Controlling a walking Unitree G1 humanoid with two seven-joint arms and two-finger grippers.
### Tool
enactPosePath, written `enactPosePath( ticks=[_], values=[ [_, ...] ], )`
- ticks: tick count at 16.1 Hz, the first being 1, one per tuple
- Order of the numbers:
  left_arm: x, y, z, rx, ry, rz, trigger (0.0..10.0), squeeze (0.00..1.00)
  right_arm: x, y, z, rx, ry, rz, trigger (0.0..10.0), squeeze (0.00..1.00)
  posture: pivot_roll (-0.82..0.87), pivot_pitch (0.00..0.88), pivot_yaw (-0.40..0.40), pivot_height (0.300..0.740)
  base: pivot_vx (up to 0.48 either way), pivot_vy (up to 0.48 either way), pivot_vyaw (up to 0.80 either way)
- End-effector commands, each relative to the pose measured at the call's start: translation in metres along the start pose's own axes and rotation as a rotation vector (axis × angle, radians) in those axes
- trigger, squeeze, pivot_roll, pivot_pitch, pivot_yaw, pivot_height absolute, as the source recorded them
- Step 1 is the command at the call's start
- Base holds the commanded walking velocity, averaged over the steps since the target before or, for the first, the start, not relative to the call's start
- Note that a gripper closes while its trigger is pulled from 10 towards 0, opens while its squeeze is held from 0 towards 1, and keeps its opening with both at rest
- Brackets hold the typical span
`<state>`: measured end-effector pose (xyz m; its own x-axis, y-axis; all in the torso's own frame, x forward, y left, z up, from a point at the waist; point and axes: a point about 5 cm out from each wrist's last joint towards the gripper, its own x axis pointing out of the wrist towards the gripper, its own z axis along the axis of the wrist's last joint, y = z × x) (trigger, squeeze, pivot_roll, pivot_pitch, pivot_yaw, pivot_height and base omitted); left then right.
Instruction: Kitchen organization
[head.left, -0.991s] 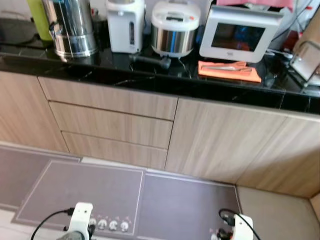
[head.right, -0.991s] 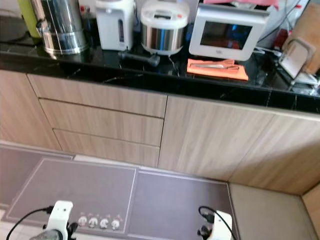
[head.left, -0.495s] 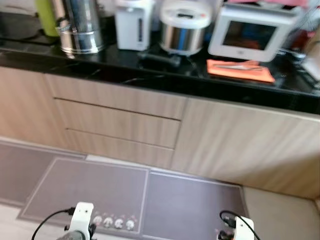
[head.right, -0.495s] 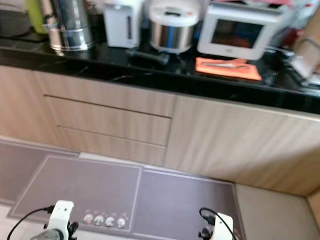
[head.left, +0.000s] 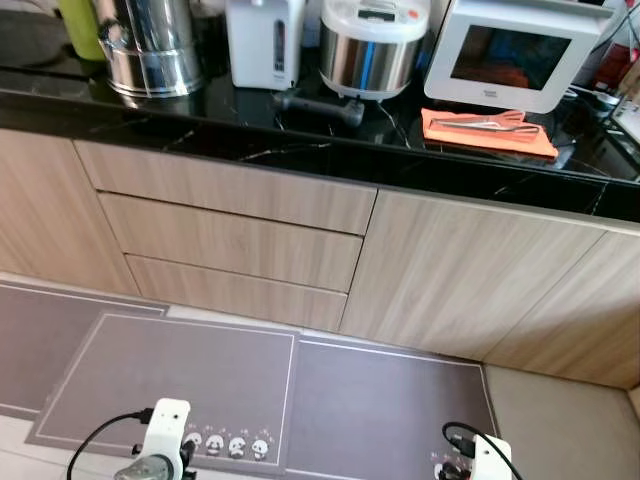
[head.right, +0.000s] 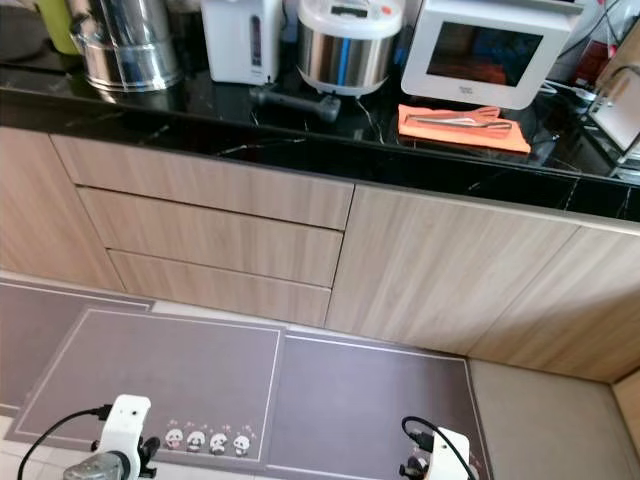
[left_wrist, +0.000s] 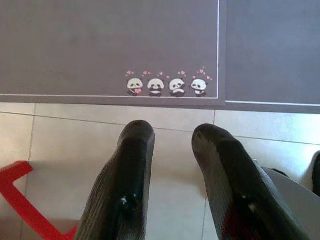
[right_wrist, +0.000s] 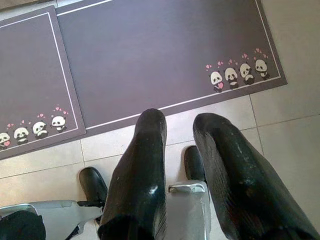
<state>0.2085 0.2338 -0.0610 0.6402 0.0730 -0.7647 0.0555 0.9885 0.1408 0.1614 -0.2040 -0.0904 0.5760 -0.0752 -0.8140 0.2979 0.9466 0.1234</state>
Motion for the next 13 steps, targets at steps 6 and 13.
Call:
enactPosePath(
  ticks=[6, 13],
  values=[
    [-0.0010, 0.0015, -0.0043, 0.018, 0.016, 0.001, 10.0, 0.00, 0.0006, 0.0008, 0.0027, 0.017, -0.010, -0.004, 10.0, 0.00, 0.19, 0.000, -0.069, 0.740, 0.000, 0.361, 0.00],
    [-0.0011, 0.0021, -0.0042, 0.031, 0.013, 0.004, 10.0, 0.00, 0.0006, 0.0014, 0.0018, 0.016, -0.006, 0.001, 10.0, 0.00, 0.20, 0.000, -0.066, 0.740, 0.000, 0.234, 0.00]
  ],
)
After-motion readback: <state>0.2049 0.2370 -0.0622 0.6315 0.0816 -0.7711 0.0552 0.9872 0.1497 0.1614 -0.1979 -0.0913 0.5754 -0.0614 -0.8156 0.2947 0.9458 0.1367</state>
